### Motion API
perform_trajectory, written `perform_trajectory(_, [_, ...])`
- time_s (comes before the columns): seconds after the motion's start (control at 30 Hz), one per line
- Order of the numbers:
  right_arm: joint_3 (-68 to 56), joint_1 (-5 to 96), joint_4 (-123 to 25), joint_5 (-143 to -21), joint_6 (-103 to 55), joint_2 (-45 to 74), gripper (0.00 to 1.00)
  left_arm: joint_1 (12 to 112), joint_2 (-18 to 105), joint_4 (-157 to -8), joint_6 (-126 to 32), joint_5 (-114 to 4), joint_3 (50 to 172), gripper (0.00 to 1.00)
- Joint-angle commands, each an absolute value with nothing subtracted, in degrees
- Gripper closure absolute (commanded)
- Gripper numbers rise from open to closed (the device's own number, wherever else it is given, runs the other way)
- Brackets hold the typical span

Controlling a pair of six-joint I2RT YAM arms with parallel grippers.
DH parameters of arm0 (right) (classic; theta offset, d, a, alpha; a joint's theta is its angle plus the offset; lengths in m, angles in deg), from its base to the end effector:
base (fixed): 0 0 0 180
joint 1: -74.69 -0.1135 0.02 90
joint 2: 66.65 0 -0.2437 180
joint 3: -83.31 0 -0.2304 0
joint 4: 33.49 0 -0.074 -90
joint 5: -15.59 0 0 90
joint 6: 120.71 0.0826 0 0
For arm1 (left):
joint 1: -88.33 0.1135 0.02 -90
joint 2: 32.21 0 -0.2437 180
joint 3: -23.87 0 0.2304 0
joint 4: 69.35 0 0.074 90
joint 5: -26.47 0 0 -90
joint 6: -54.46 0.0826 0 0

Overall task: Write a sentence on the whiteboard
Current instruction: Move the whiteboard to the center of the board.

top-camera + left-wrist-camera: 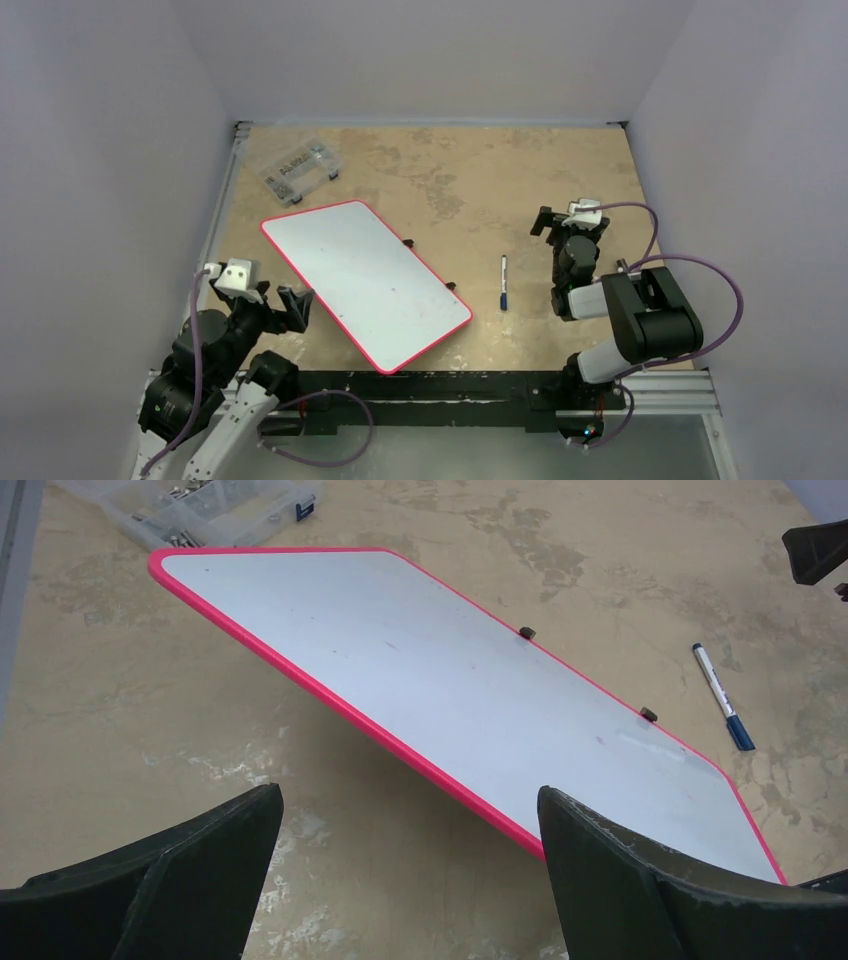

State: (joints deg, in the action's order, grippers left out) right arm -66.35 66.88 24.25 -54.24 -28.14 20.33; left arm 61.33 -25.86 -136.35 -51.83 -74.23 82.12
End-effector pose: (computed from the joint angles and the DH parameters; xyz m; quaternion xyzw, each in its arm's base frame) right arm 0.2866 0.0106 0.1673 0.0934 0.6945 -0.0585 0.7110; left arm 0.0691 -0.0180 0.2813 0.0173 0.7923 -0.1545 0.5900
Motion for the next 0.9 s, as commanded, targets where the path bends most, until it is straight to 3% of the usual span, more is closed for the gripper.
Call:
perform_trajectory(0.0, [-65.2, 67.2, 26.0, -54.4, -27.9, 19.9, 0.01, 60.7, -24.9, -134.6, -51.3, -74.5, 81.9, 0.0])
perform_trajectory(0.33, [-65.2, 67.2, 26.1, -54.4, -27.9, 19.9, 0.01, 58.9, -17.2, -135.9, -51.3, -76.5, 84.4, 0.0])
perform_trajectory(0.73, [-65.3, 67.3, 26.6, -53.3, -28.0, 19.7, 0.01, 61.0, -20.2, -138.2, -56.6, -78.0, 86.9, 0.0])
perform_trajectory(0.87, [-65.4, 64.9, 19.6, -44.2, -29.0, 9.6, 0.01, 61.0, -16.5, -142.4, -61.9, -80.6, 91.6, 0.0])
